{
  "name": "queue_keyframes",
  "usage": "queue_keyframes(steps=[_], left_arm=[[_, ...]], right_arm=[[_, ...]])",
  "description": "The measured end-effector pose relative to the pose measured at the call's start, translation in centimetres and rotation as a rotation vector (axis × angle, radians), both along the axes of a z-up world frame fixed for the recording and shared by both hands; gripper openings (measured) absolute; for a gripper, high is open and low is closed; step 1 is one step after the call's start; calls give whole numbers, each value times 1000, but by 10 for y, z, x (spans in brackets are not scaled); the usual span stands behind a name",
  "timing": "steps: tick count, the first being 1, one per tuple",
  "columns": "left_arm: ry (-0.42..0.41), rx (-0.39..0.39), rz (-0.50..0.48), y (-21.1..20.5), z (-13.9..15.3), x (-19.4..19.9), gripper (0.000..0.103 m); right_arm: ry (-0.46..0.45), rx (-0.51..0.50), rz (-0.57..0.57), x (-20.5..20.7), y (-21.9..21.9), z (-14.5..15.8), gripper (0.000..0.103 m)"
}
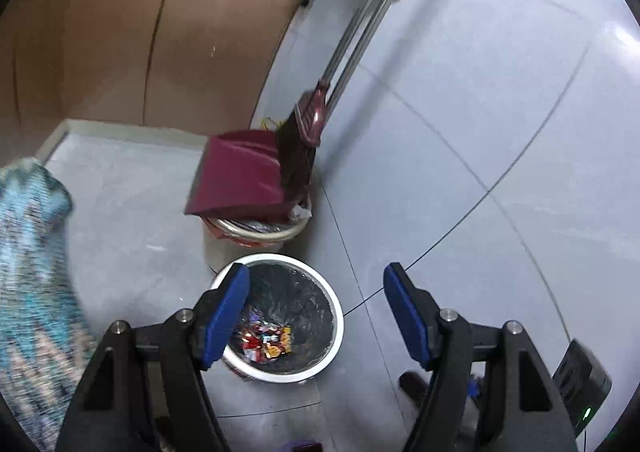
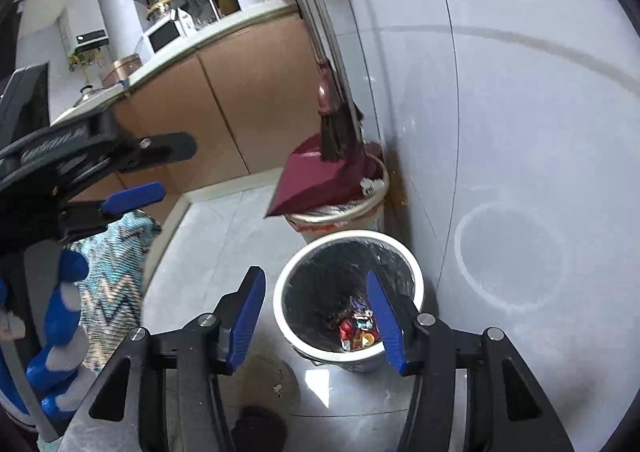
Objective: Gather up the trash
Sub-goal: 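Return both open tools to the remaining trash on the blanket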
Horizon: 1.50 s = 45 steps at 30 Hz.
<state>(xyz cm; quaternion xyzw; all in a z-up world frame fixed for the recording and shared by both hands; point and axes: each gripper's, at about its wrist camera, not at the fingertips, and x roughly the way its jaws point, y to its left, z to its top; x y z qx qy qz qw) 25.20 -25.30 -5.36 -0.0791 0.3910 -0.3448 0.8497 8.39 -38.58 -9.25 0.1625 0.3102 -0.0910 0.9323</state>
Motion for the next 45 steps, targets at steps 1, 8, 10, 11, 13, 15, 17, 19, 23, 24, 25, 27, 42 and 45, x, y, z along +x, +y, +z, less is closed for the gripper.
queue_keyframes(steps=[1, 8, 10, 11, 13, 15, 17, 19, 23, 24, 25, 27, 42, 45], left_arm=[[-5, -2, 1, 9, 7, -5, 68], [-65, -31, 60, 77, 43, -45, 68], [-94, -22, 83, 100, 53, -60, 68], [-103, -19, 91, 110, 57, -66, 68], [-119, -17, 112, 134, 63, -79, 68], [-130, -15, 140, 159, 69, -93, 68], [-138, -14, 173, 184, 73, -106, 68], [-148, -14, 208, 210, 77, -118, 68], [-172, -3, 277, 254, 83, -143, 68], [-177, 0, 288, 262, 83, -149, 68], [-181, 3, 300, 272, 84, -155, 68], [-187, 11, 327, 294, 83, -168, 68], [-91, 52, 547, 429, 28, -216, 68], [-52, 55, 581, 444, 11, -212, 68]], right_arm=[[-11, -6, 8, -3, 4, 7, 50], [-85, -16, 65, -30, 38, 49, 51], [-103, -22, 88, -37, 49, 60, 51], [-114, -23, 103, -41, 56, 67, 51], [-134, -24, 128, -48, 68, 79, 51], [-151, -25, 159, -56, 82, 90, 51], [-172, -21, 199, -63, 97, 101, 51], [-187, -20, 235, -67, 109, 110, 51], [-211, -15, 317, -75, 138, 125, 51], [-216, -13, 332, -77, 144, 128, 51], [-221, -7, 352, -79, 150, 131, 51], [-228, 6, 390, -79, 163, 135, 51], [-174, 94, 662, -42, 262, 122, 51], [-148, 104, 708, -31, 278, 110, 51]])
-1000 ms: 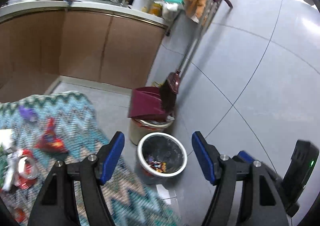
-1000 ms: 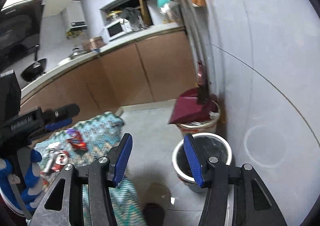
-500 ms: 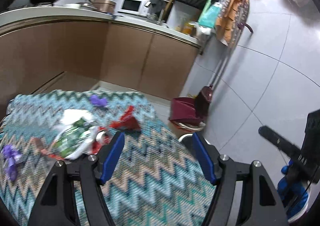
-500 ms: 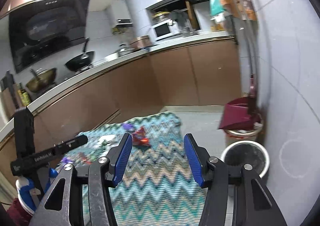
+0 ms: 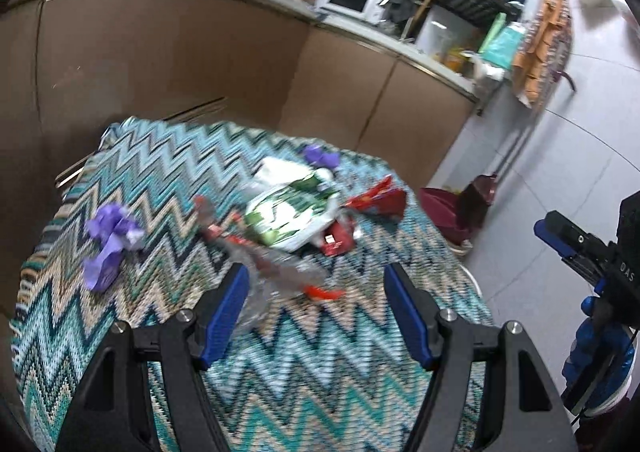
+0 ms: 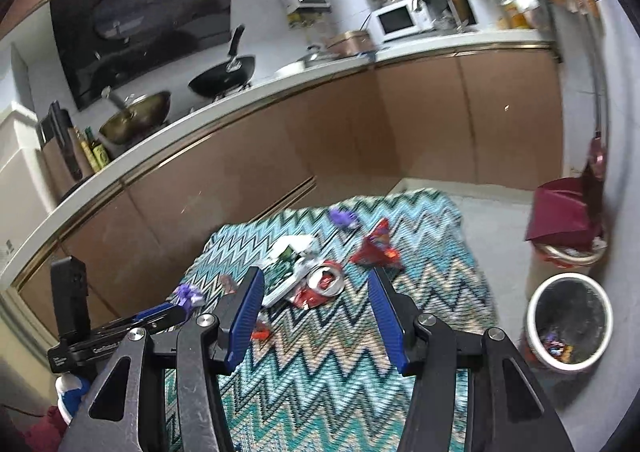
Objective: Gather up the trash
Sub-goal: 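Return both open tools to the remaining trash on the blanket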
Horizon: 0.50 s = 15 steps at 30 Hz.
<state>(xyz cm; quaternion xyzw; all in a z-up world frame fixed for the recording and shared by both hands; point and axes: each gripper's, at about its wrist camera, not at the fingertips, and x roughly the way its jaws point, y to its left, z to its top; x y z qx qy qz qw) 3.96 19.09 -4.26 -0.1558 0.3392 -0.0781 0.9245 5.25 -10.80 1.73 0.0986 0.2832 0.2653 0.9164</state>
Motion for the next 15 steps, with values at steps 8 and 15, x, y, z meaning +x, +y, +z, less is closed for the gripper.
queue_keyframes(steps=[8, 15], left_arm=[[75, -13, 41, 9, -36, 28, 68], [138, -51, 84, 20, -60, 64, 68]], right_arm=[[76, -8, 106, 31, 33, -37, 52], [113, -19, 168, 66, 52, -62, 56]])
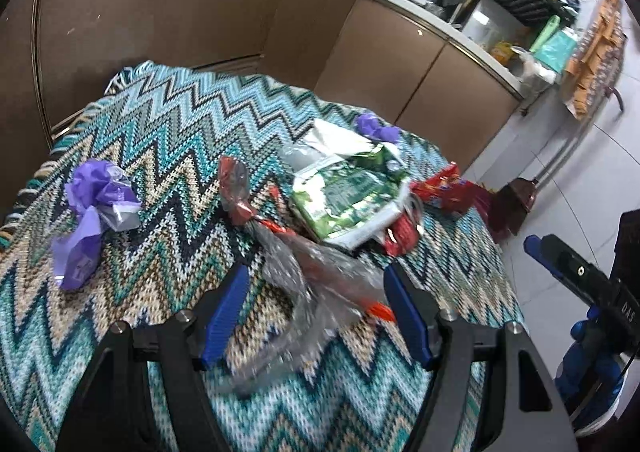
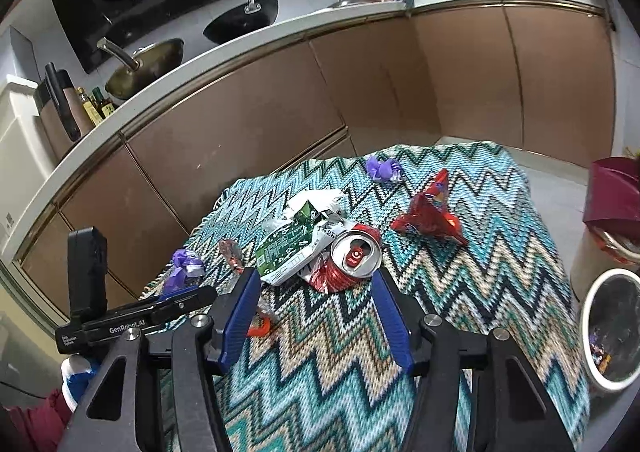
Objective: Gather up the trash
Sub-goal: 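Return both open tools to the remaining trash on the blanket, then grasp the clear plastic with the left tool while the right grasps the green wrapper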
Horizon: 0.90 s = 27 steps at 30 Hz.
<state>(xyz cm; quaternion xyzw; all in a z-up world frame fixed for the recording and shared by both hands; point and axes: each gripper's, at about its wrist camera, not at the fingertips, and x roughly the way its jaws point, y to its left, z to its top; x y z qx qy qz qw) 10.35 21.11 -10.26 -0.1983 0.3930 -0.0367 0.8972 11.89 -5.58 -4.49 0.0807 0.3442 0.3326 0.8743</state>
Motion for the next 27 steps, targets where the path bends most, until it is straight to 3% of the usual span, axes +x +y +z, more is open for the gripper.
queue_keyframes(steps=[4, 13, 27], left_arm=[[32, -42, 34, 9, -11, 20, 68], [101, -3, 25, 6, -33, 39, 67], [68, 53, -9, 4, -38, 36, 60]], right_arm=[[8, -2, 34, 24, 10, -9, 56], [16, -35, 96, 71, 43, -23, 56], [61, -99, 168, 121, 82, -52, 62]])
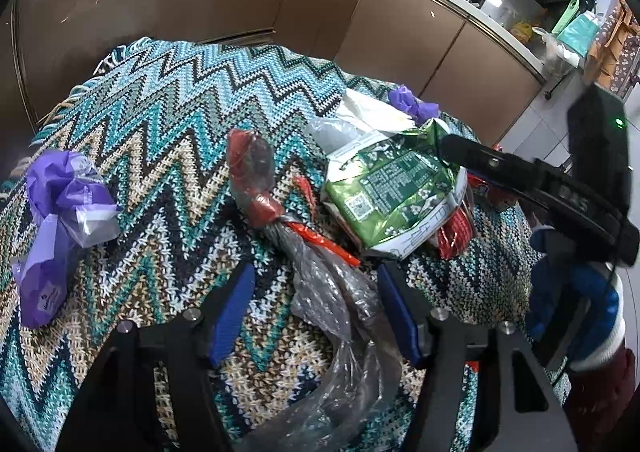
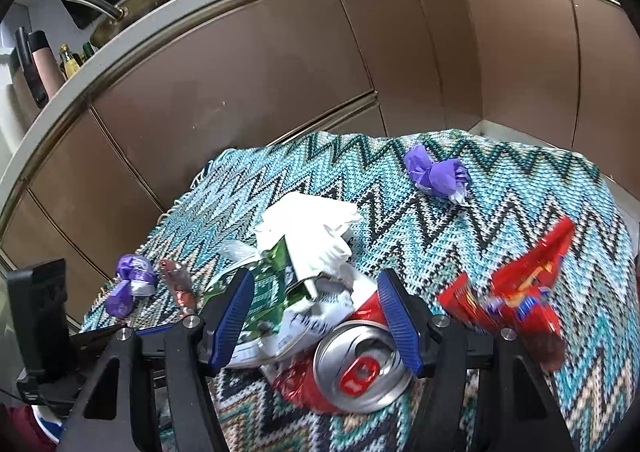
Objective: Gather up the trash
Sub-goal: 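Grasp the clear plastic with the left tool while the right grasps the green wrapper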
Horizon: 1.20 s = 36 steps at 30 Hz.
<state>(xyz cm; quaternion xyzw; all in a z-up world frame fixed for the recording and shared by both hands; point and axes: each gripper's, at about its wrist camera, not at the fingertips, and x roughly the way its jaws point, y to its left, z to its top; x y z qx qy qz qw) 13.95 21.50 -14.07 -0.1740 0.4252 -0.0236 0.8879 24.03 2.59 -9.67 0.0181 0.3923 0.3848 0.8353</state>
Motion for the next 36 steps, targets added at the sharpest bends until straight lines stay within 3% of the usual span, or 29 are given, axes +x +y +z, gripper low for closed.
queue_keyframes(steps=[9, 14, 16, 18, 26, 36], left_arm=[[-16, -3, 8, 5, -2, -7, 50], [-16, 1, 12, 4, -1, -8, 41], [-16, 3, 12, 4, -1, -7, 38], [-14, -3, 8, 4, -1, -8, 30], [-16, -18, 6, 2, -1, -14, 11], [-61, -34, -34, -13, 22, -41, 7]], right_arm=[[47, 15, 50, 19, 11, -14, 61], [63, 41, 68, 24, 9, -15, 44], [55, 36, 77, 22, 9, -14, 43], [42, 31, 84, 20, 10, -13, 40], [-14, 37, 71, 3, 4, 3, 37], [-81, 66, 33, -41, -20, 33, 37]])
